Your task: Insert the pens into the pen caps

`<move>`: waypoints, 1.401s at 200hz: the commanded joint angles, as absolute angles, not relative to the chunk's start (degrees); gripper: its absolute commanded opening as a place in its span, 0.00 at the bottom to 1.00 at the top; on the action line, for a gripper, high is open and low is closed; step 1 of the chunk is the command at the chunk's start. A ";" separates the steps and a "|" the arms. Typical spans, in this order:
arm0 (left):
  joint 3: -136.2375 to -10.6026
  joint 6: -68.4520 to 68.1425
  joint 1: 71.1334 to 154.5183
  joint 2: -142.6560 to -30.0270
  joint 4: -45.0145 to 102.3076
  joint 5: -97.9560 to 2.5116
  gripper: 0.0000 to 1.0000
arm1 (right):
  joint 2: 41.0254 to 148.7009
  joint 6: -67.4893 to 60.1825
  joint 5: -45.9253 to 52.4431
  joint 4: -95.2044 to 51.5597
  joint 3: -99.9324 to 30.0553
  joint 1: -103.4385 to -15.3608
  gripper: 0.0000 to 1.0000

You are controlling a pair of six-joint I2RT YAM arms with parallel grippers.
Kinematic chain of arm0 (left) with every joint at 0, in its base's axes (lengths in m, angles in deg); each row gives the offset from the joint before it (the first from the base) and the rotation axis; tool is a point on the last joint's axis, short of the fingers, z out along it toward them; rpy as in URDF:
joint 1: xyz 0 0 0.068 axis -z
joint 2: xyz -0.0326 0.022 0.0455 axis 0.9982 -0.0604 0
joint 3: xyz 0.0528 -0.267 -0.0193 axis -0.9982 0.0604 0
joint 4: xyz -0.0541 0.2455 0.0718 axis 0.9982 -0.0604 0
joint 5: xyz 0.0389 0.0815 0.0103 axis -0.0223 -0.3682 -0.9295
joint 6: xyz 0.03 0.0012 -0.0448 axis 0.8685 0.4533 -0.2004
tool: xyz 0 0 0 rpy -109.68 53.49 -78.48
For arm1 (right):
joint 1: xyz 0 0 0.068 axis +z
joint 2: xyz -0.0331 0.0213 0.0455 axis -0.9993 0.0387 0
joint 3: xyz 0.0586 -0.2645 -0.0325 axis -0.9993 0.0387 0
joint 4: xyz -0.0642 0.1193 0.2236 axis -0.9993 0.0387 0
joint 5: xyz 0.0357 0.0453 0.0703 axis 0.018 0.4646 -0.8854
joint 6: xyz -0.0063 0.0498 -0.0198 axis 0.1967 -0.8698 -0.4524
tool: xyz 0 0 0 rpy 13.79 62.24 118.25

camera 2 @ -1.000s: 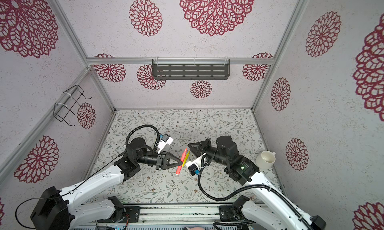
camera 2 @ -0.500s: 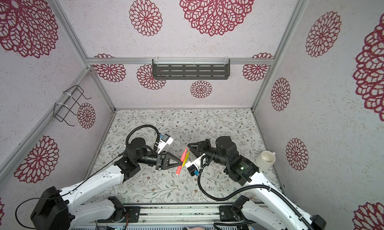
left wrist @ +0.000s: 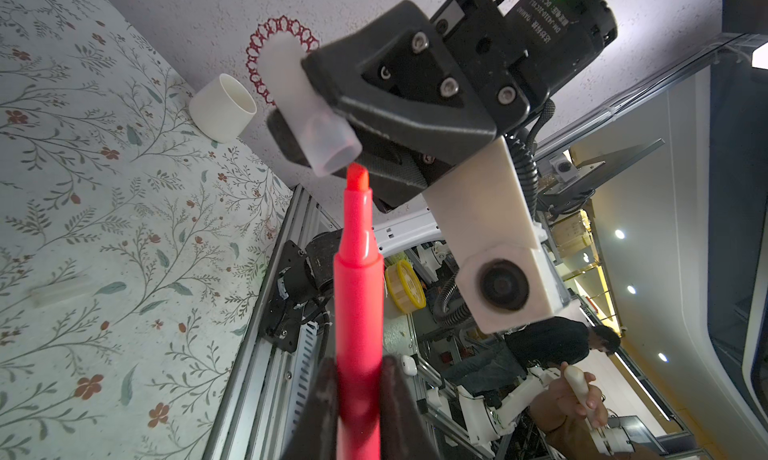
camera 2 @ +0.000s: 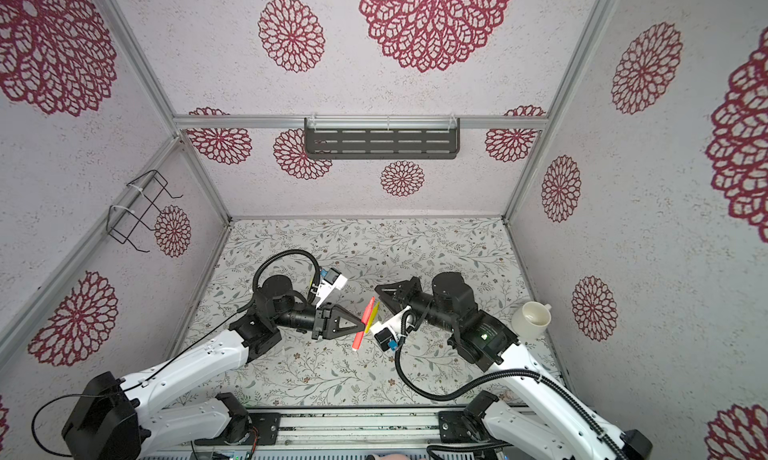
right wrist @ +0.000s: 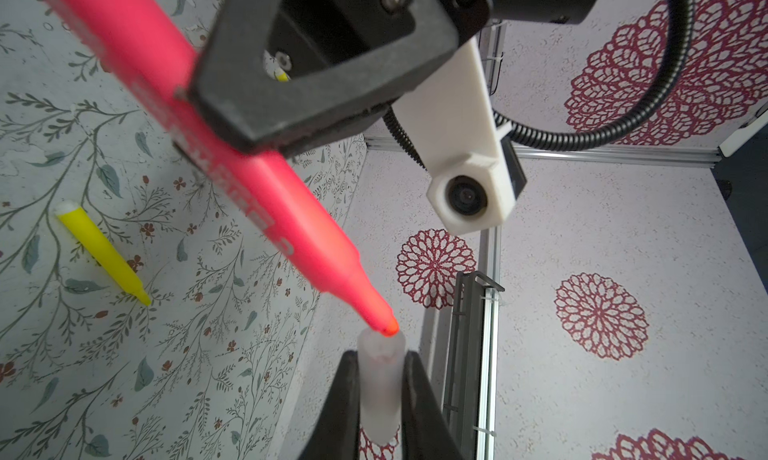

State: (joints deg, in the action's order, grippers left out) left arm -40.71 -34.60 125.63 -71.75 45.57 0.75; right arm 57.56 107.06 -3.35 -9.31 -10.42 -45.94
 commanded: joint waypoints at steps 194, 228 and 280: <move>-43.34 -33.91 124.60 -72.84 42.85 1.53 0.00 | 56.37 115.04 -0.25 -5.77 -9.24 -40.77 0.00; -43.39 -33.67 124.50 -72.93 42.44 0.93 0.00 | 55.85 114.69 -0.31 -5.53 -8.05 -38.88 0.00; -42.90 -34.13 123.81 -73.58 44.35 -0.32 0.00 | 54.35 111.89 -1.46 -5.71 -6.33 -37.45 0.00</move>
State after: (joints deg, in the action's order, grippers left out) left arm -41.45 -34.27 125.30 -73.19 40.52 2.67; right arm 55.46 112.50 2.77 -7.63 -7.53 -39.60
